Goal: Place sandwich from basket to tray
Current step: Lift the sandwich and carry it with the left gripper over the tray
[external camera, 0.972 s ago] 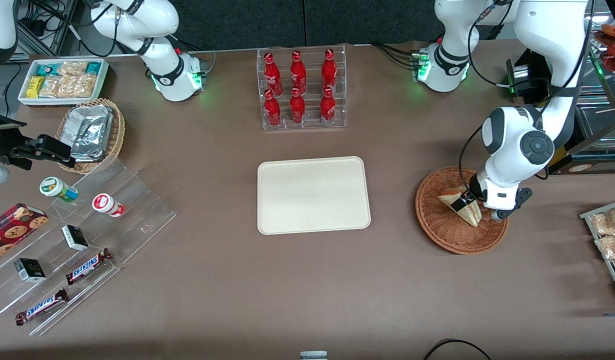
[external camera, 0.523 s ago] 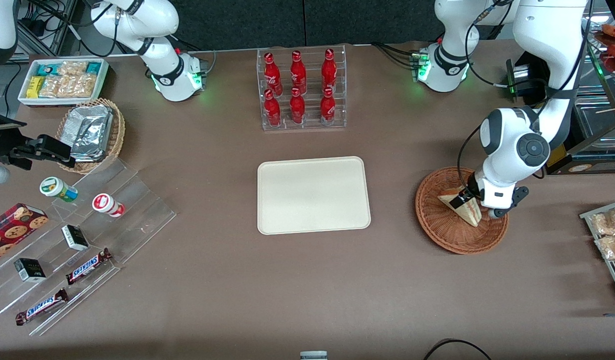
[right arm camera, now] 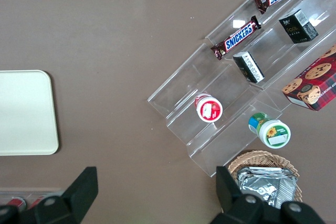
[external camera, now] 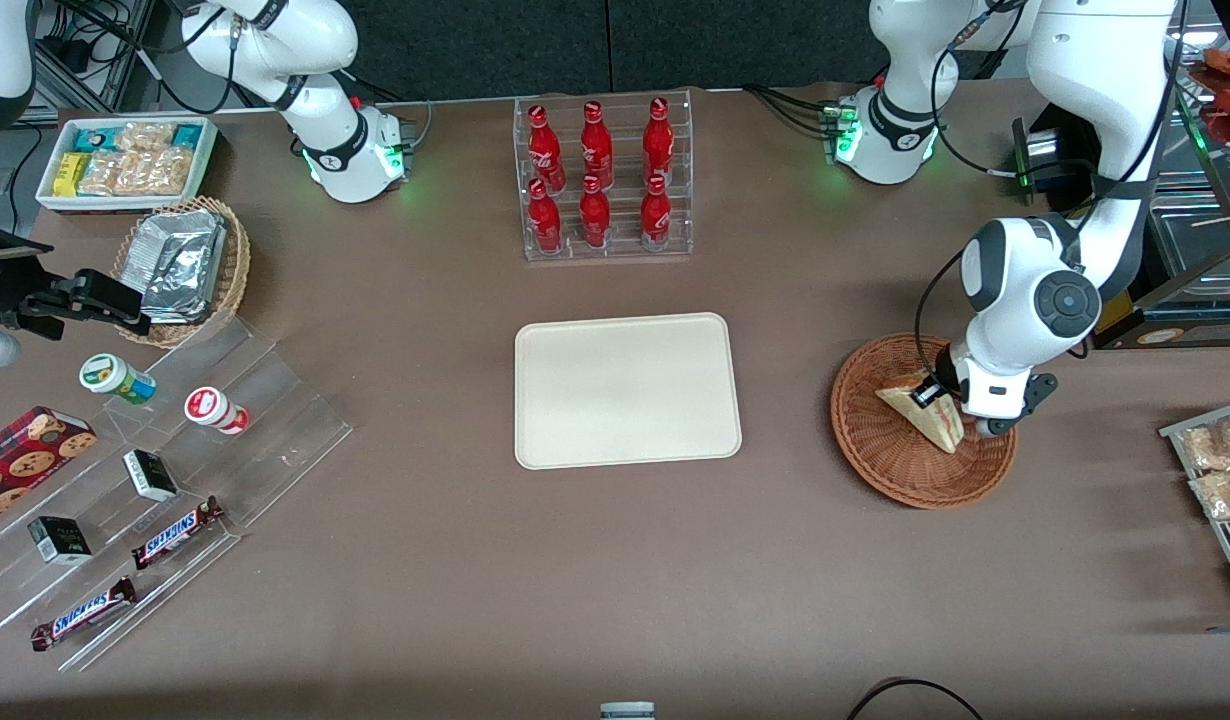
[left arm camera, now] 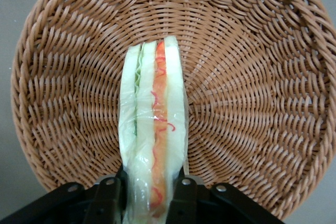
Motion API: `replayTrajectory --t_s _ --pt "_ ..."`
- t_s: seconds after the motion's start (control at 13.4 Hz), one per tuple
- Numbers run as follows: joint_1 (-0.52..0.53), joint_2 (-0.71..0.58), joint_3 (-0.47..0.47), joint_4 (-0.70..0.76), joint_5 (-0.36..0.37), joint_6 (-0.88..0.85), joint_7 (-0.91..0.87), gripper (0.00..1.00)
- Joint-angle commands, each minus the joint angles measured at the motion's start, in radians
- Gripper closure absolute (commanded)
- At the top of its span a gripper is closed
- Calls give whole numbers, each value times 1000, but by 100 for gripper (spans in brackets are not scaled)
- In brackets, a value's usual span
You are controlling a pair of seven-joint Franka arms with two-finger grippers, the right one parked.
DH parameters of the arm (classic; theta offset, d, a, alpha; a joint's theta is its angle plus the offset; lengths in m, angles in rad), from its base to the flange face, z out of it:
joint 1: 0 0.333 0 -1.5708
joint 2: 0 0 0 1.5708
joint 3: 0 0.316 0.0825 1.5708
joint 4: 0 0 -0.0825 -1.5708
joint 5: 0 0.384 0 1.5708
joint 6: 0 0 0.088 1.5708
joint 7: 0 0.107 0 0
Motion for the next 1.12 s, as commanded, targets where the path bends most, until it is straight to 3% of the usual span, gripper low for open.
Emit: replayTrajectory --t_s 0.0,0.15,0.45,1.05 --pt "-7 -36 1 88 7 -132 5 100" --pt "-13 -79 -6 178 7 -271 4 100" --pt "-76 -47 -65 411 63 -508 5 100" --pt "-457 212 -82 629 54 -511 -18 100"
